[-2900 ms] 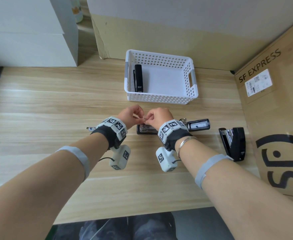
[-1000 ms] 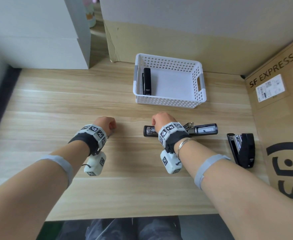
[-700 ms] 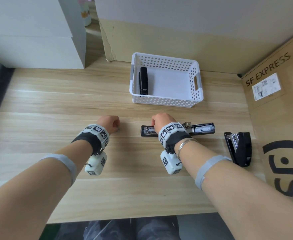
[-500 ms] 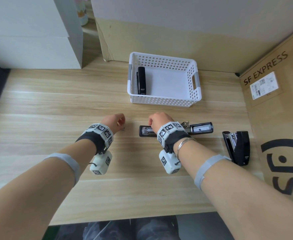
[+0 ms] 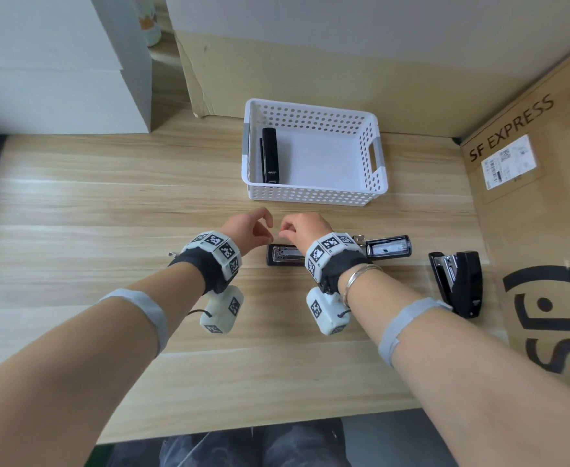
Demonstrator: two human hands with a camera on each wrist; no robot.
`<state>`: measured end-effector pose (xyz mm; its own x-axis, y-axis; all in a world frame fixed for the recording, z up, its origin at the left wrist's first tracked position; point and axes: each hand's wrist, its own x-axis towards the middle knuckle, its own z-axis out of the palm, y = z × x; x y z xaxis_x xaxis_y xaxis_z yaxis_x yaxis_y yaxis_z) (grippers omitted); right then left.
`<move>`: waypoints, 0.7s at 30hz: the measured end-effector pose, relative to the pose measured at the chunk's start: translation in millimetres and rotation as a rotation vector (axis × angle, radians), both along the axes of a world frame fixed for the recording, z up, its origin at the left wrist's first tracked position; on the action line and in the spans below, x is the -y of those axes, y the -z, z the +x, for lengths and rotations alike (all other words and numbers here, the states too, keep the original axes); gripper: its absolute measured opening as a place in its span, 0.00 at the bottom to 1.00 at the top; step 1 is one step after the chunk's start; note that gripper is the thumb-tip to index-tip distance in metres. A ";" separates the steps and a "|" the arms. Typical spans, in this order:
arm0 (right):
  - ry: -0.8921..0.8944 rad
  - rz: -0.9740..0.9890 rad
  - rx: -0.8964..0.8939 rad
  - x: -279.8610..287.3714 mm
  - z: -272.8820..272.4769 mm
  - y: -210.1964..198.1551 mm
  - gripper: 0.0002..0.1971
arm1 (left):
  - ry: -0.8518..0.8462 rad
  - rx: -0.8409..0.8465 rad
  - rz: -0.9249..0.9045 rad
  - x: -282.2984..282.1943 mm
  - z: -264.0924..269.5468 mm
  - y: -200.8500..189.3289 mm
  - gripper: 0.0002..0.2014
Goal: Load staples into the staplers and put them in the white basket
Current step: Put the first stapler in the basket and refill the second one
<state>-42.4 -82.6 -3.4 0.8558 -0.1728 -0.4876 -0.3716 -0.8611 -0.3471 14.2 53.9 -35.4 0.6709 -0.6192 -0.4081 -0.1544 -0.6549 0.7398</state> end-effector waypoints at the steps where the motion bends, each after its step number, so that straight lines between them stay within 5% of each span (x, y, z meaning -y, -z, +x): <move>1: 0.014 0.023 0.009 0.6 0.3 -1.6 0.10 | -0.001 0.000 -0.010 3.7 -0.8 -1.2 0.12; 21: 0.072 0.137 -0.013 6.3 -5.2 -4.4 0.10 | -0.054 0.010 0.018 18.5 -7.1 1.3 0.11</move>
